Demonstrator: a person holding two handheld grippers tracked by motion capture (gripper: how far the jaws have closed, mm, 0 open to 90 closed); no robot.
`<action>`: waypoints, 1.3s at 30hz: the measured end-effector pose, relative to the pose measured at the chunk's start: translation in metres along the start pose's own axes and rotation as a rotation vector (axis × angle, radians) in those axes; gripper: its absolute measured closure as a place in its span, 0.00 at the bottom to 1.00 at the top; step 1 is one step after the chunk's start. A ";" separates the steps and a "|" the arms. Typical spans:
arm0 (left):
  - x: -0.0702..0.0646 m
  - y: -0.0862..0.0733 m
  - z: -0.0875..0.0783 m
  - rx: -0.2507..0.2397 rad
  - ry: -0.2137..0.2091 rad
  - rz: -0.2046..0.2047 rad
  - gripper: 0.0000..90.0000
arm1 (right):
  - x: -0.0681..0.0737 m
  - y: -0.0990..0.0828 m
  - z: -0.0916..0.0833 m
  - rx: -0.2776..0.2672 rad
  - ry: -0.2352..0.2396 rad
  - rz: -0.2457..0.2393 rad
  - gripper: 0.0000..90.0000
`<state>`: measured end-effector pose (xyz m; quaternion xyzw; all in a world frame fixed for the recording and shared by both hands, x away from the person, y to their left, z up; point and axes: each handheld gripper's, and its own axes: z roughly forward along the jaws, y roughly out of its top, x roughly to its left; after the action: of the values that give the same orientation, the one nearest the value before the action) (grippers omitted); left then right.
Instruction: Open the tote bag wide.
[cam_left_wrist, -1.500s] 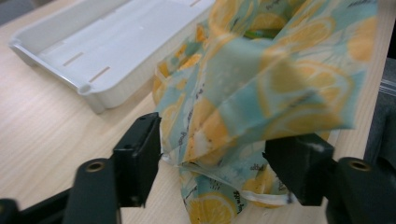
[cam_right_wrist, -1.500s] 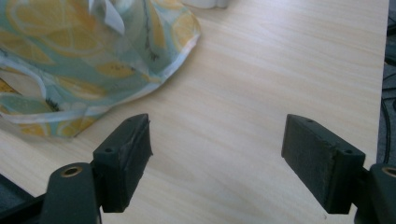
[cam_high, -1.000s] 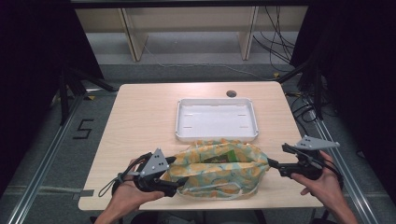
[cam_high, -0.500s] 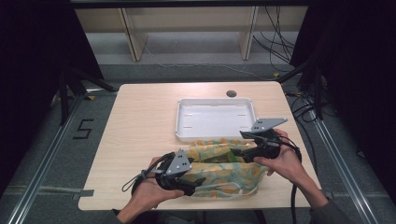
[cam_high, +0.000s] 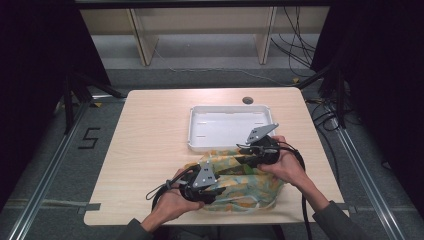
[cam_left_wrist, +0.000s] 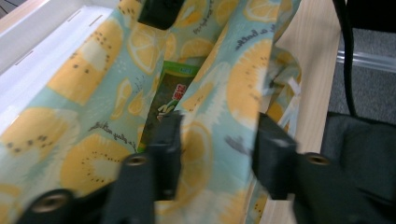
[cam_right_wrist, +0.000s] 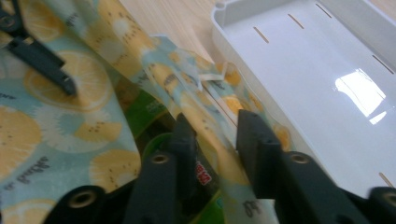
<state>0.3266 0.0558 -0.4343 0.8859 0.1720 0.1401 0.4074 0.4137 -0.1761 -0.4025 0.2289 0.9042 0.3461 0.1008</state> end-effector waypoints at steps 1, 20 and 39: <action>0.000 -0.002 0.001 -0.004 -0.011 -0.005 0.78 | -0.001 0.000 0.001 0.001 -0.007 -0.006 0.86; -0.026 -0.020 -0.015 -0.029 -0.201 0.065 0.99 | -0.054 0.015 0.013 -0.034 -0.072 0.081 1.00; -0.024 -0.001 -0.032 -0.090 -0.180 0.002 0.67 | -0.055 0.020 0.000 -0.117 -0.097 0.143 0.60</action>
<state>0.2921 0.0680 -0.4173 0.8758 0.1274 0.0681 0.4605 0.4689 -0.1898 -0.3882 0.3030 0.8580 0.3930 0.1325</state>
